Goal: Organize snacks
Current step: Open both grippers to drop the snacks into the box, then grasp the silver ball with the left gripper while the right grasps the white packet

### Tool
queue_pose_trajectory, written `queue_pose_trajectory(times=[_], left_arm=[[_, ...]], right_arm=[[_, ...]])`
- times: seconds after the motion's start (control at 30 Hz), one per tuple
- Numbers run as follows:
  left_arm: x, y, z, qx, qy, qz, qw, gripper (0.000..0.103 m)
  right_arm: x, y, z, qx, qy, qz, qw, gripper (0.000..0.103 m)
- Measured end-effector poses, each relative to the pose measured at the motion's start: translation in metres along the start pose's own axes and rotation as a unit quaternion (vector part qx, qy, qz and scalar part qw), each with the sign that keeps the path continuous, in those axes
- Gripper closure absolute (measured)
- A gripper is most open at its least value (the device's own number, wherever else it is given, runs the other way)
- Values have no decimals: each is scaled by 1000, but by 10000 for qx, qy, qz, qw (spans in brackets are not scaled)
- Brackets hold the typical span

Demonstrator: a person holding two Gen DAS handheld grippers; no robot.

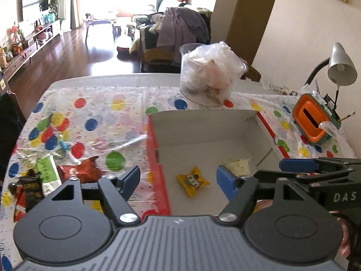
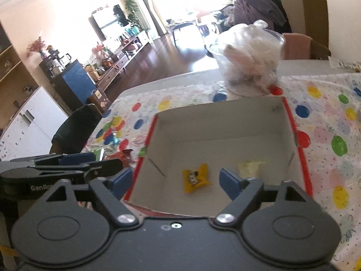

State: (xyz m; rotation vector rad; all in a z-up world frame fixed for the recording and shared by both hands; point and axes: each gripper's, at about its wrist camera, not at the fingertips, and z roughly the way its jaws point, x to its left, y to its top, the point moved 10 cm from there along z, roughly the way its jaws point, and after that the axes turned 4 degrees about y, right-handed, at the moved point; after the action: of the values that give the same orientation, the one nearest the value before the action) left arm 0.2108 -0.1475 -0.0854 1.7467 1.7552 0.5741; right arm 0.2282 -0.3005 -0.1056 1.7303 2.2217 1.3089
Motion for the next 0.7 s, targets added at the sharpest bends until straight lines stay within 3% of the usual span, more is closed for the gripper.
queue_pose_trajectory(times=[0.13,0.3,0.57,0.7], left_arm=[[23,-3,-13,-101,3,-75,9999,22],[59,-7,-28,-277,133,-158,9994,21],[131,-17,-40,-274,277,-386,9985,17],[179,-24,-40,-196,525,-515,9971,17]], right_arm=[[25,-4,6,-56,34,-246,9997,7],[60,-13,22,-42,113,-391,9992,0],[107,-37,56,186,28,-583,9981,0],[129,-51,75,344,6,-601,9976,0]])
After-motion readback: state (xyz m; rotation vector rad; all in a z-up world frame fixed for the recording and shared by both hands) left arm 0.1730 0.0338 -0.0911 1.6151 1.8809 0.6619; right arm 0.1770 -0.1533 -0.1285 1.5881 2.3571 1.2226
